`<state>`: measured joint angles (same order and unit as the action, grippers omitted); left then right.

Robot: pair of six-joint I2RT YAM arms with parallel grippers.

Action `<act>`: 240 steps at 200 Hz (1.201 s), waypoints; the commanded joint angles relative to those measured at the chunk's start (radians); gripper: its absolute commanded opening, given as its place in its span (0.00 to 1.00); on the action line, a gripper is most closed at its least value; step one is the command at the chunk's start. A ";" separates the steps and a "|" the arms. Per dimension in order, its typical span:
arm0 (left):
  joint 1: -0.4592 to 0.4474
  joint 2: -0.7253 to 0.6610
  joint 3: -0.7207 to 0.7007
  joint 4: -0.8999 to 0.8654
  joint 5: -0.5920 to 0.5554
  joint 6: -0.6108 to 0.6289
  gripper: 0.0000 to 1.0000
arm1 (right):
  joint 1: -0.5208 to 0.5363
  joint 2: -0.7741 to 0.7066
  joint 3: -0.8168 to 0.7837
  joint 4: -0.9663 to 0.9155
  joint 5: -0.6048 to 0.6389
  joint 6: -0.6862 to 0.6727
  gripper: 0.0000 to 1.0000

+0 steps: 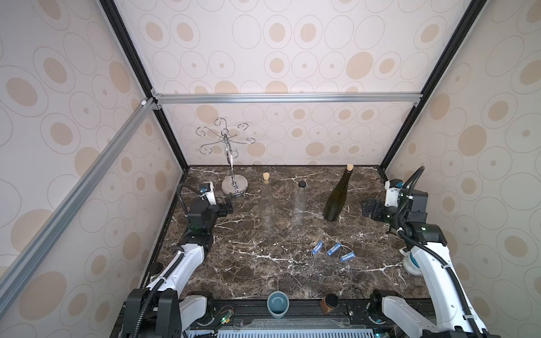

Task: Remove the label from the bottle
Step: Reset both arms

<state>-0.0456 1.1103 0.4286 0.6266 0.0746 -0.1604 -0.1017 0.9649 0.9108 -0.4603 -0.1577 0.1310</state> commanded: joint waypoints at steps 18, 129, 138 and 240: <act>0.004 -0.009 -0.237 0.558 -0.010 0.141 1.00 | -0.003 -0.006 -0.102 0.221 -0.019 -0.061 1.00; 0.004 0.365 -0.313 0.843 -0.097 0.186 1.00 | 0.000 0.082 -0.366 0.635 0.027 -0.087 0.99; 0.003 0.388 -0.311 0.863 -0.096 0.185 1.00 | 0.000 0.102 -0.376 0.654 0.026 -0.094 1.00; 0.029 0.467 -0.224 0.764 0.028 0.196 1.00 | 0.105 0.412 -0.426 0.990 0.186 -0.141 1.00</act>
<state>-0.0418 1.5764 0.1764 1.4178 0.0326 0.0185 -0.0055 1.3491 0.5243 0.3859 -0.0502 0.0147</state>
